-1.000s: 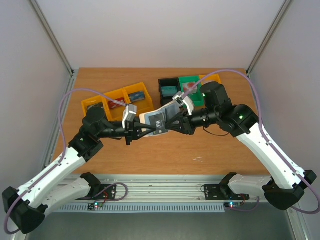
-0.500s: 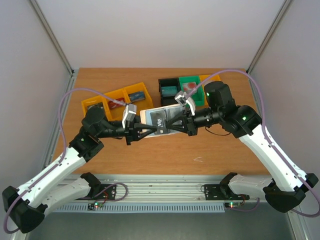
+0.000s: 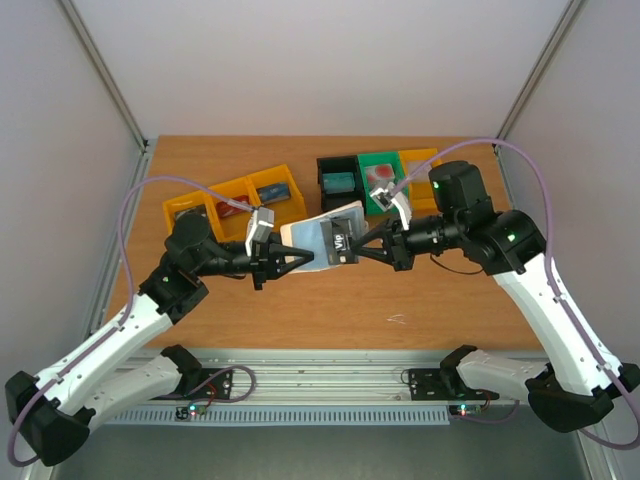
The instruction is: Take the credit cards out of the card holder
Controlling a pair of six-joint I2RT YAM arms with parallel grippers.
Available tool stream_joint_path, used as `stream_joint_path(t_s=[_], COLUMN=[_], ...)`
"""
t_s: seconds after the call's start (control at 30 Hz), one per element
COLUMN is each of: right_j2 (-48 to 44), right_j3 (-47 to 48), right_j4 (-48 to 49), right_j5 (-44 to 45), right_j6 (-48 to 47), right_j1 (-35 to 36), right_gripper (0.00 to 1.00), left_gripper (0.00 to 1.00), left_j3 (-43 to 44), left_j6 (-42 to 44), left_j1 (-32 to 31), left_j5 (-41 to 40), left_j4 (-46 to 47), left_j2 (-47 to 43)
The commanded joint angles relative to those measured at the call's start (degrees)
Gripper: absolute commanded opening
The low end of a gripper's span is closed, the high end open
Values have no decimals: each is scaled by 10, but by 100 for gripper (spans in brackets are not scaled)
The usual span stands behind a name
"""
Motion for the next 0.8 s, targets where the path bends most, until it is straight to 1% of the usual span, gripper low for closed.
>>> stream_joint_path(t_s=[0.0,0.1,0.2,0.23,0.3,0.33,0.43,0.57,0.63,0.7,0.73,0.77], right_j2=[-23,-43,-61,-63,-62,-61,-49,-36,-31,-28,-29,-30], right_j3=[23,24,23,23,25,26,27,19,15,15,14,14], right_j4=[-63,-85,-84,-80,-73,-71,-69,-77,-88,-98,-101,-102], right_j5=[56,75,74,75,79,83,97,97,101,100,99,97], right_j6=[-29,-32,-19,-11,7,16,48,75,79,81,82,83], right_j1=[-28,-56,-78,-82,-86,-86,-87,-87,-87,-87,-86,-86], right_gripper=[1,1,1,1,1,1,1,1,1,1,1,1], left_gripper=[0,0,0,0,0,0,0,0,1,6,13,24], left_j3=[-9,-32,-50,-55,-78,-90,-118,-143,-159,-164,-163,-161], left_j6=[-8,-20,16,19,18,16,11,-22,-30,-34,-37,-41], left_j1=[-3,0,16,26,42,43,43,45,45,47,51,56], left_j5=[2,-41,-106,-115,-111,-102,-83,-95,-116,-154,-179,-207], left_j4=[16,-15,-69,-95,-100,-92,-31,34,53,50,41,27], left_j2=[-11,-7,25,43,77,94,147,234,270,296,306,312])
